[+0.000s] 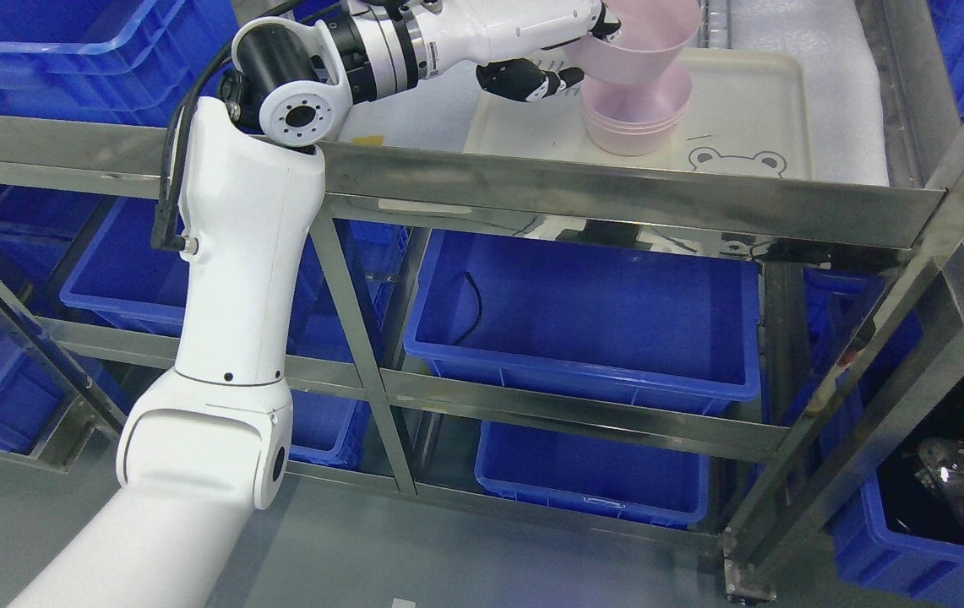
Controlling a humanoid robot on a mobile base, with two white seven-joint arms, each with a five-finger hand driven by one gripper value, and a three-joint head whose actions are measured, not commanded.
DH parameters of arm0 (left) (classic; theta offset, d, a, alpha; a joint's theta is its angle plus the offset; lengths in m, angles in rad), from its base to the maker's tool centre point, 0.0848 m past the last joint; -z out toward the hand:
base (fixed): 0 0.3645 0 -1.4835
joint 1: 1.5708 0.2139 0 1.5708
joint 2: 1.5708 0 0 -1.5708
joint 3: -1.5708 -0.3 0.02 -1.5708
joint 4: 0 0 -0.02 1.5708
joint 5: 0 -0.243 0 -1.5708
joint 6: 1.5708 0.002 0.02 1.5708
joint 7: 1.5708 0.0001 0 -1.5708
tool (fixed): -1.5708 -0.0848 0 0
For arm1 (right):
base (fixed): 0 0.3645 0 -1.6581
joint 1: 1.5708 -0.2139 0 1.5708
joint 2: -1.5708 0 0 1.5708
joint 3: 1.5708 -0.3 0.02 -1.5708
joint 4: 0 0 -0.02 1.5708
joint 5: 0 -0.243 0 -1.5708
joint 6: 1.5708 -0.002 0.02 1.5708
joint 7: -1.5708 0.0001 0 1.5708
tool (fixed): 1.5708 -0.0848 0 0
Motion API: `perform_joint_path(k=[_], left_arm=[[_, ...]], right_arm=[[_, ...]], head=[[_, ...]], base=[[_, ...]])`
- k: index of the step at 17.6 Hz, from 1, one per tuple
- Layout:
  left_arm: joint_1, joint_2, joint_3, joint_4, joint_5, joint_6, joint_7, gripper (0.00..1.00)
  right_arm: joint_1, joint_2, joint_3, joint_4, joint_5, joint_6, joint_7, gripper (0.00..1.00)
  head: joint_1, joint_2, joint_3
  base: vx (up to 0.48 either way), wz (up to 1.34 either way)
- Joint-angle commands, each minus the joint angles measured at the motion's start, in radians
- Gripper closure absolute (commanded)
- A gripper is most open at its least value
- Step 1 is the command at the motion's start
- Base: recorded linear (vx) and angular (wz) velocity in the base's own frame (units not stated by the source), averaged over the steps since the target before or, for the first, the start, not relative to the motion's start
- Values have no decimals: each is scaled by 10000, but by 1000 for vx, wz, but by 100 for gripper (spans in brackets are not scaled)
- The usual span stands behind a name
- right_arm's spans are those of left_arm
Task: Stack pink IKEA bowl on shelf middle layer
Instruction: 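Lower the pink bowl onto the stacked pink bowls on the tray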
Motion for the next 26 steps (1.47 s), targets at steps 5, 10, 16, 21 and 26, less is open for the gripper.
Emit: perform_joint_path(k=[5, 10, 16, 21, 26], left_arm=[[-664, 84, -552, 2548, -1619, 337, 202, 96], [-972, 84, -583, 2625, -1742, 507, 80, 96], [-911, 84, -982, 2640, -1742, 538, -59, 96], [-957, 84, -936, 2778, -2018, 645, 33, 94], [-957, 84, -859, 2717, -1988, 645, 49, 43]], right_arm=[[231, -175, 5, -175, -2, 3, 5, 0], [231, -175, 5, -175, -2, 3, 5, 0], [231, -175, -11, -175, -2, 3, 5, 0], [231, -175, 5, -175, -2, 3, 5, 0], [231, -175, 5, -175, -2, 3, 5, 0]], head=[[0, 0, 0], [0, -1, 0], [0, 0, 0], [0, -1, 0], [0, 0, 0]], base=[[23, -150], [34, -156], [19, -56], [-2, 3], [0, 0]])
